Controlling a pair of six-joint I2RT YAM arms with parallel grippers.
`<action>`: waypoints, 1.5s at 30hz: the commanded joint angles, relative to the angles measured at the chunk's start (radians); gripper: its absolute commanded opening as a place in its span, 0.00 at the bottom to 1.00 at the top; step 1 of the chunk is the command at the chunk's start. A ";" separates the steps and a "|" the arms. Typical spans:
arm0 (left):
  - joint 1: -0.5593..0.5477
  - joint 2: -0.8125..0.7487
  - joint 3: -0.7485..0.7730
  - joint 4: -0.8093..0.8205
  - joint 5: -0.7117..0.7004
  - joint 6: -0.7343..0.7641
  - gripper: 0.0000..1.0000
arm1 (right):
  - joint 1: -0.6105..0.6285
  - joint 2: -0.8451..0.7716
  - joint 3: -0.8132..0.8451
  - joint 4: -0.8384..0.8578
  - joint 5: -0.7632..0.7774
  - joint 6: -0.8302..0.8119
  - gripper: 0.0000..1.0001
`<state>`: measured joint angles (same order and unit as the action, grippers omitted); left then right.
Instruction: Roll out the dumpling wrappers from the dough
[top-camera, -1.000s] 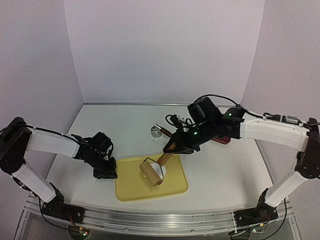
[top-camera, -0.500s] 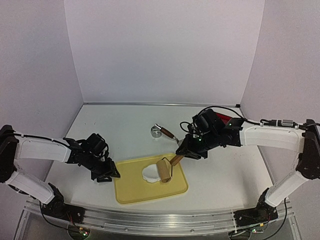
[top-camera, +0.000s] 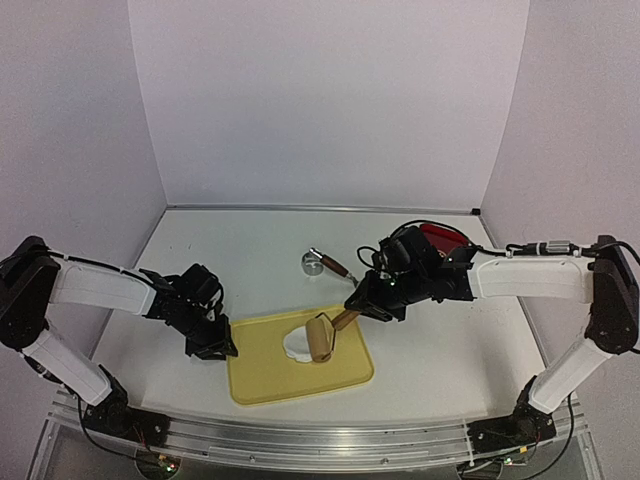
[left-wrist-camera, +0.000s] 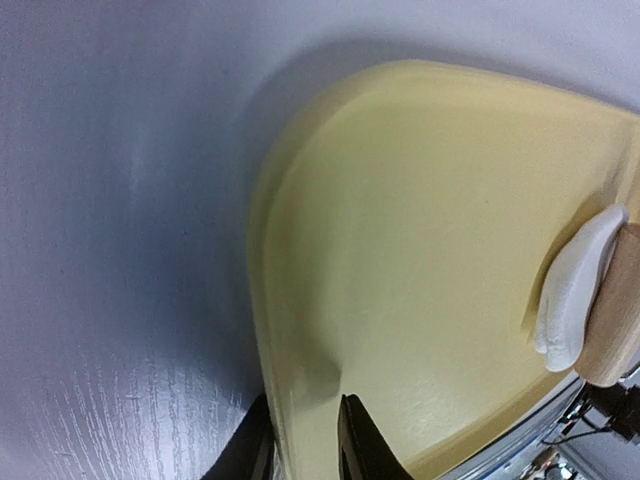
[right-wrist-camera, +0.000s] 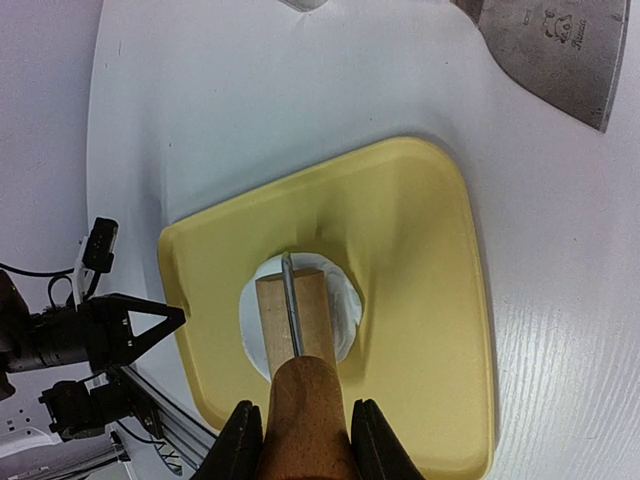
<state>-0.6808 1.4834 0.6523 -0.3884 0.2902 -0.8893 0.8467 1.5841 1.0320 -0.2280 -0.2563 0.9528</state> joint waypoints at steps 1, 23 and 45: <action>0.000 0.058 0.042 -0.008 -0.029 0.041 0.14 | 0.003 0.027 -0.018 0.004 0.052 0.037 0.00; 0.000 0.057 -0.014 0.008 -0.005 0.034 0.00 | 0.074 0.143 0.032 -0.233 0.280 0.024 0.00; 0.000 0.044 -0.037 0.013 -0.022 -0.005 0.00 | 0.091 0.172 0.014 -0.278 0.256 -0.010 0.00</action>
<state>-0.6746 1.5147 0.6521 -0.3332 0.3012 -0.8856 0.9398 1.7321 1.1668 -0.2165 -0.1803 0.9962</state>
